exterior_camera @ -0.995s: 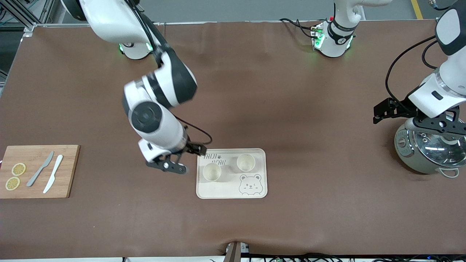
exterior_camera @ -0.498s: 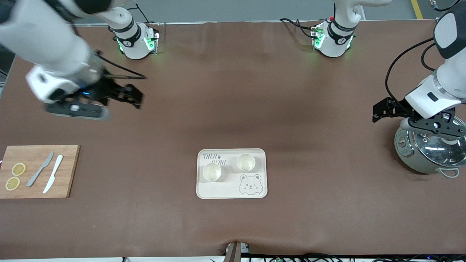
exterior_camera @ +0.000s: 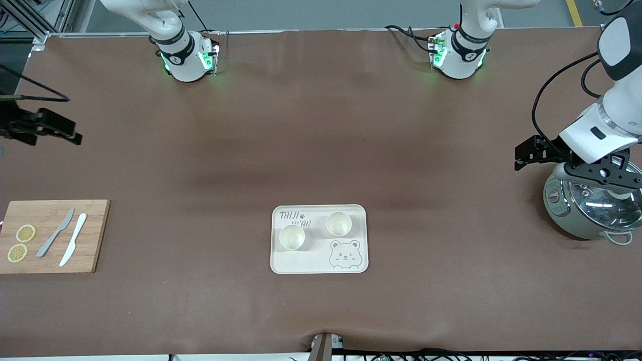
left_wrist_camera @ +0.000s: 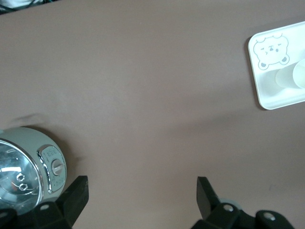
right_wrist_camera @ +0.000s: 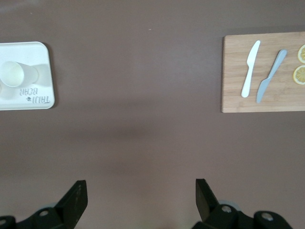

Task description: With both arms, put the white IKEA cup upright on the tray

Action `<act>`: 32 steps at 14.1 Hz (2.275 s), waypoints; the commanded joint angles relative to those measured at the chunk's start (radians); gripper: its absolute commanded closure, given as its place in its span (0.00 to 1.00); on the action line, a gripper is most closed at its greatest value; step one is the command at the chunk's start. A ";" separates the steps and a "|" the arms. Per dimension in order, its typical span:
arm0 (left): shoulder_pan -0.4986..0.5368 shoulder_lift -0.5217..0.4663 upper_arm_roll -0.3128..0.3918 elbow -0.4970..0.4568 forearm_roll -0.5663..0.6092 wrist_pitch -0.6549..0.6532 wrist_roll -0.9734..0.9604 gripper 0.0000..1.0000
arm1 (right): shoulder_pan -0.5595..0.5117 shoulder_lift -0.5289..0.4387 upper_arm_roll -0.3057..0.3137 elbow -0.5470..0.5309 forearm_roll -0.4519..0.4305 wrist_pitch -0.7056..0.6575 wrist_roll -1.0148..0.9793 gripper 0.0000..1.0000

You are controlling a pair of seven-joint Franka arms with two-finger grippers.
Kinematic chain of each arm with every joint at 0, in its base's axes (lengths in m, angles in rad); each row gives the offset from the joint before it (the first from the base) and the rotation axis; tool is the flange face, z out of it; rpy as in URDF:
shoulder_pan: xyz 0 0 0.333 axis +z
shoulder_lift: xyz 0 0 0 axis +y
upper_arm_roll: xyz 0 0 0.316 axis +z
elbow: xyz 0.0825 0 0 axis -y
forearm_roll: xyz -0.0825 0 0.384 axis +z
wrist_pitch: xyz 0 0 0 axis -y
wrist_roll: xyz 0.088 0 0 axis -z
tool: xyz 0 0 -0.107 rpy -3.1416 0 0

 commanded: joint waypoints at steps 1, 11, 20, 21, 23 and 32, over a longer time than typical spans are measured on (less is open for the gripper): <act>-0.003 -0.013 -0.003 0.009 0.022 0.004 -0.008 0.00 | -0.030 -0.030 0.023 -0.038 -0.021 0.017 -0.039 0.00; -0.003 -0.019 -0.003 0.009 0.022 0.001 -0.010 0.00 | -0.027 -0.024 0.028 -0.030 -0.093 0.042 -0.054 0.00; -0.003 -0.021 -0.011 0.009 0.034 0.002 -0.044 0.00 | -0.033 -0.021 0.028 -0.015 -0.090 0.040 -0.042 0.00; -0.003 -0.021 -0.010 0.009 0.034 0.002 -0.044 0.00 | -0.033 -0.021 0.028 -0.015 -0.090 0.040 -0.042 0.00; -0.001 -0.021 -0.011 0.007 0.034 0.002 -0.042 0.00 | -0.033 -0.021 0.028 -0.015 -0.090 0.040 -0.042 0.00; -0.003 -0.018 -0.011 0.006 0.035 0.002 -0.042 0.00 | -0.035 -0.019 0.028 -0.015 -0.087 0.040 -0.041 0.00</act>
